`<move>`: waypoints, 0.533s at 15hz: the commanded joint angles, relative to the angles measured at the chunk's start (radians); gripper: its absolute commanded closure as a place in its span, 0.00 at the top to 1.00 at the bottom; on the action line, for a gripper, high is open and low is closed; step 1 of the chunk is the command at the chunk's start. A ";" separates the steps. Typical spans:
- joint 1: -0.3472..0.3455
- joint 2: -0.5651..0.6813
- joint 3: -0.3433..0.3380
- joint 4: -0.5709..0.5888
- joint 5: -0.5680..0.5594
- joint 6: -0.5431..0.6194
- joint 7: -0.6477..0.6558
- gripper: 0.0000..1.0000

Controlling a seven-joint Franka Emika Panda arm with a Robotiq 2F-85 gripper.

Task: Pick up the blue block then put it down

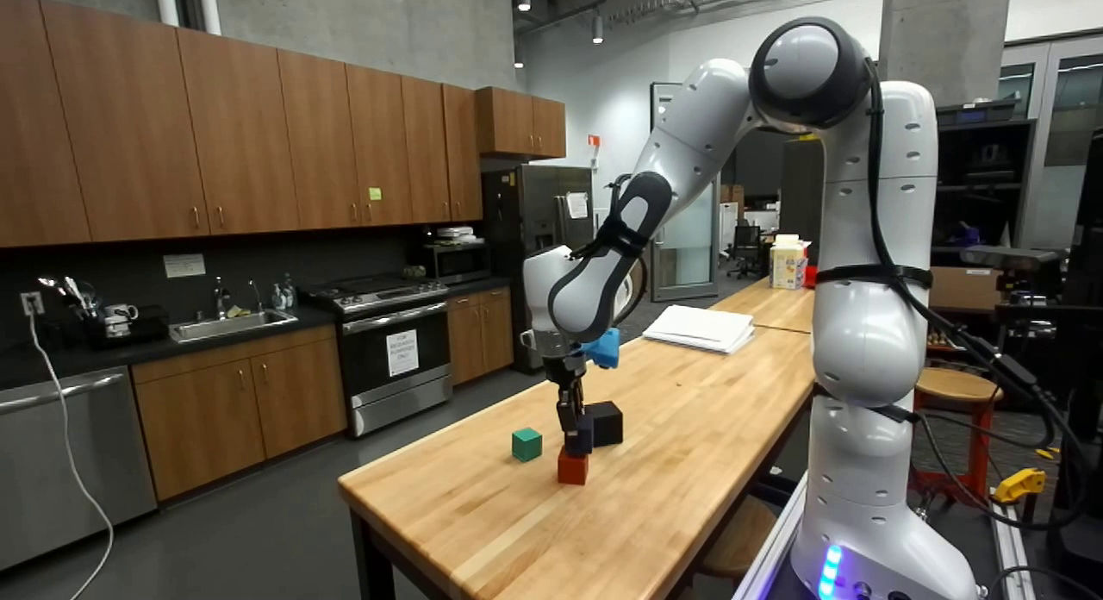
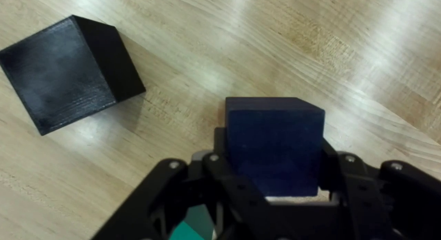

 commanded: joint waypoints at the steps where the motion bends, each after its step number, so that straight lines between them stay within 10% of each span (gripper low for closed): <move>1: 0.001 0.040 0.001 0.027 -0.030 0.007 0.029 0.31; 8: 0.002 0.086 0.002 0.077 -0.021 -0.002 0.034 0.31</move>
